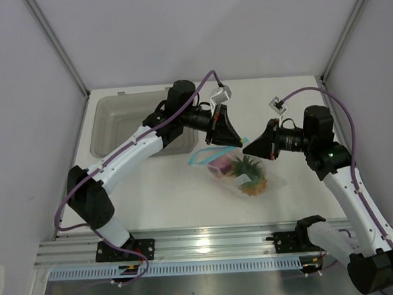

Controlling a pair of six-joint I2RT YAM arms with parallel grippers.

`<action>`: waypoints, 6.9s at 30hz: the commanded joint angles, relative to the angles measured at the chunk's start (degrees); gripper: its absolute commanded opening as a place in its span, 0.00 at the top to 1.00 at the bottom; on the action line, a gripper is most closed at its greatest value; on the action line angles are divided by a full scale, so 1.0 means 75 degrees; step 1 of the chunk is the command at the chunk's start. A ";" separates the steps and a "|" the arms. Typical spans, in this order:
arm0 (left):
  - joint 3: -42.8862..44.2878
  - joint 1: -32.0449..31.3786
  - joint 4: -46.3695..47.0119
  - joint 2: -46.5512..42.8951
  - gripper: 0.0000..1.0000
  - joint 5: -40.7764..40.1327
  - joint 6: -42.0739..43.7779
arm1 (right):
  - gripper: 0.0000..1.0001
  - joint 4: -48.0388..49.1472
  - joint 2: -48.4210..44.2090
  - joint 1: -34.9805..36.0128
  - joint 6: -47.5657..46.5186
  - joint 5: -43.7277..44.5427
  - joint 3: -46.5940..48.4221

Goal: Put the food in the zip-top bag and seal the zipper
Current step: Zip the zipper food storage bag, then place the zipper food storage bag at the center of the board.

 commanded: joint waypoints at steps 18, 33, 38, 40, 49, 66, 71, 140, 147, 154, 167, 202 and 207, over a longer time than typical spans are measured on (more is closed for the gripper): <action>0.1205 -0.0168 -0.1598 0.0361 0.99 0.0039 0.0919 | 1.00 -0.0779 0.0825 0.1100 -0.0878 0.0371 0.0894; 0.1592 -0.0168 -0.3028 0.0665 1.00 -0.0852 0.1670 | 1.00 0.1247 -0.0500 0.0608 0.0785 0.2047 0.0109; 0.1545 -0.0168 -0.3063 0.0654 1.00 -0.0711 0.1658 | 1.00 0.1494 -0.0675 0.0503 0.1032 0.2235 -0.0056; 0.1557 -0.0156 -0.3121 0.0618 0.99 -0.0781 0.1740 | 1.00 0.1517 -0.0757 0.0363 0.1090 0.2189 -0.0091; 0.1580 -0.0145 -0.3356 0.0654 0.99 -0.0864 0.1892 | 1.00 0.1588 -0.1098 -0.0667 0.1395 0.1814 -0.0102; 0.1381 0.0219 -0.3356 0.0314 0.99 -0.0993 0.1728 | 1.00 0.2019 -0.0677 -0.3060 0.2541 -0.0299 0.0039; 0.1603 0.0207 -0.3403 0.0477 1.00 -0.0735 0.1740 | 0.84 0.1531 -0.0172 -0.2289 0.1585 -0.1256 0.0260; 0.1393 0.0230 -0.4493 0.0338 0.99 -0.2502 0.1471 | 1.00 -0.2279 0.1094 -0.0704 -0.0598 0.4566 0.1515; 0.1111 0.0242 -0.4727 -0.0084 0.99 -0.3312 0.1494 | 1.00 -0.2537 0.1129 -0.0845 -0.0410 0.5140 0.1503; 0.0527 0.0254 -0.5067 -0.0611 1.00 -0.3758 0.1728 | 1.00 -0.2537 0.1129 -0.0868 -0.0421 0.5165 0.1468; -0.0270 0.0266 -0.5103 -0.1536 0.99 -0.4413 0.1870 | 1.00 -0.3017 0.0953 -0.0809 -0.0831 0.4978 0.1737; -0.0329 -0.0016 -0.2269 -0.2766 0.00 -0.6394 0.0288 | 1.00 -0.2854 0.2030 -0.1336 0.0398 0.5750 0.2112; -0.1548 -0.0027 -0.0568 -0.4031 0.01 -0.5272 -0.0356 | 1.00 -0.2175 0.2967 -0.2378 0.0493 0.6325 0.2440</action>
